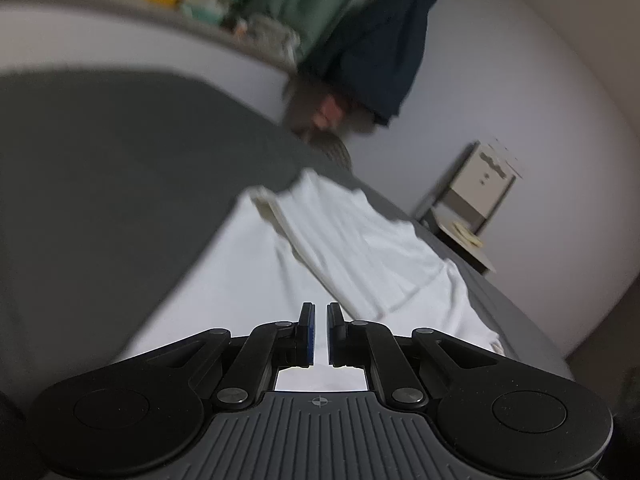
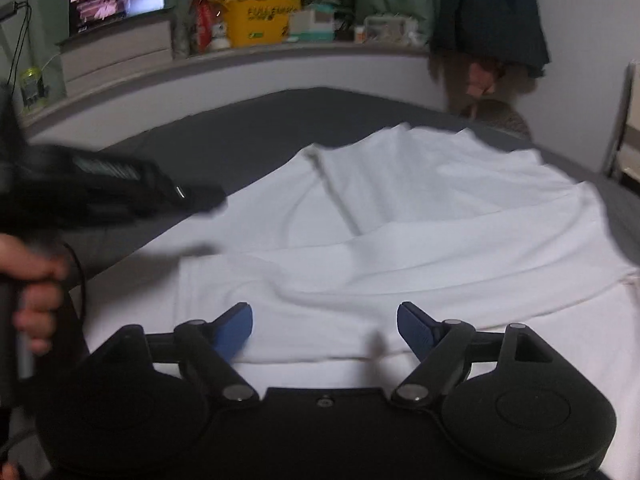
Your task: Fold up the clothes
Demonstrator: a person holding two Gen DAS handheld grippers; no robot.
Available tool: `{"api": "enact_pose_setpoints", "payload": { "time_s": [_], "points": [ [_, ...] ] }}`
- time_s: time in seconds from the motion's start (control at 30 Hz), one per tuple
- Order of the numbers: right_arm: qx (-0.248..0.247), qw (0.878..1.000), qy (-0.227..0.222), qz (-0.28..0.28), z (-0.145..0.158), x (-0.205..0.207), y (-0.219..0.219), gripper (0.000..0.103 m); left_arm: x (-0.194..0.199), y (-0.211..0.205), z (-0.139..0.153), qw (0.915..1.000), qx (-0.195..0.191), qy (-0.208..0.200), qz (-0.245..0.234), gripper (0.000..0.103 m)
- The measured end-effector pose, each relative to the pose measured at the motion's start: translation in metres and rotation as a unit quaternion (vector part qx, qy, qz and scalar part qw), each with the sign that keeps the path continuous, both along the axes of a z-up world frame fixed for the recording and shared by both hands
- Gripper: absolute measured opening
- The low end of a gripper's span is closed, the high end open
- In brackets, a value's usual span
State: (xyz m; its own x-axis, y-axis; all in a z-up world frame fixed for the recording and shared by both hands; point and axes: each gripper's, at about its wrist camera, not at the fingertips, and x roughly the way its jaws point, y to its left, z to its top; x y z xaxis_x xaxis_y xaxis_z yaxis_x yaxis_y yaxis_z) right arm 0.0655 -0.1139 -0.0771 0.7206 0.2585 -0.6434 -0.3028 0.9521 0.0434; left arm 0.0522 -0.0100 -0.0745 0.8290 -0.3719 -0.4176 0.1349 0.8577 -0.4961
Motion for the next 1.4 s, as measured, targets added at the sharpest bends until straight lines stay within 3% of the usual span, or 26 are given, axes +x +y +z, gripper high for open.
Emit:
{"api": "enact_pose_setpoints", "payload": {
  "time_s": [0.1,0.17,0.23,0.3,0.37,0.43,0.5,0.6,0.7,0.83,0.97,1.07,1.1,1.13,1.17,1.2,1.3,1.4],
  "points": [
    [-0.015,0.999,0.036,0.029,-0.018,0.000,0.022,0.081,-0.019,0.003,0.016,0.9997,0.015,-0.015,0.007,0.006],
    [-0.030,0.998,0.035,0.043,-0.016,-0.015,0.027,0.081,-0.024,0.004,0.024,0.9996,0.014,-0.011,0.021,0.006],
    [-0.028,0.996,0.049,0.068,-0.010,-0.022,0.026,0.072,-0.022,0.007,0.033,0.9986,0.002,0.010,0.051,0.006],
    [-0.018,0.997,0.020,0.066,0.001,-0.031,0.024,0.068,-0.019,0.008,0.041,0.9964,-0.016,0.022,0.080,0.006],
    [-0.003,0.999,-0.009,0.034,0.007,-0.023,0.020,0.074,-0.020,0.007,0.048,0.9953,-0.033,0.002,0.091,0.006],
    [0.010,1.000,0.003,0.019,0.002,-0.006,0.018,0.075,-0.023,-0.001,0.051,0.9959,-0.017,-0.030,0.084,0.006],
    [-0.017,0.999,0.034,0.015,-0.014,0.007,0.025,0.076,-0.024,-0.008,0.046,0.9967,0.018,-0.048,0.063,0.006],
    [-0.023,0.999,0.001,0.044,-0.024,-0.012,0.031,0.077,-0.013,-0.015,0.029,0.9972,0.057,-0.041,0.024,0.006],
    [-0.012,0.997,0.001,0.072,-0.014,-0.025,0.023,0.074,-0.004,-0.017,0.016,0.9976,0.060,-0.034,-0.008,0.006],
    [0.066,0.998,0.016,0.003,0.015,-0.001,-0.030,0.081,0.018,-0.023,0.020,0.9961,0.056,-0.048,-0.048,0.006],
    [0.137,0.982,0.016,-0.131,0.039,0.047,-0.107,0.081,0.064,-0.022,0.048,0.9945,0.031,-0.068,-0.074,0.006],
    [0.122,0.977,-0.016,-0.172,0.050,0.070,-0.151,0.081,0.112,-0.026,0.073,0.9938,0.032,-0.067,-0.082,0.006],
    [0.111,0.977,-0.026,-0.182,0.053,0.078,-0.164,0.081,0.130,-0.029,0.078,0.9934,0.038,-0.064,-0.087,0.008],
    [0.099,0.976,-0.036,-0.191,0.056,0.086,-0.177,0.081,0.149,-0.031,0.083,0.9930,0.044,-0.061,-0.091,0.033],
    [0.087,0.975,-0.045,-0.199,0.059,0.094,-0.189,0.081,0.168,-0.036,0.085,0.9925,0.046,-0.056,-0.099,0.085],
    [0.070,0.976,-0.046,-0.199,0.058,0.104,-0.199,0.080,0.182,-0.040,0.086,0.9924,0.042,-0.050,-0.104,0.103],
    [0.036,0.979,-0.037,-0.198,0.050,0.143,-0.225,0.075,0.236,-0.050,0.076,0.9928,0.003,-0.022,-0.118,0.103],
    [0.043,0.977,-0.018,-0.206,0.041,0.187,-0.250,0.073,0.284,-0.061,0.059,0.9950,-0.002,0.018,-0.098,0.103]
  ]
}}
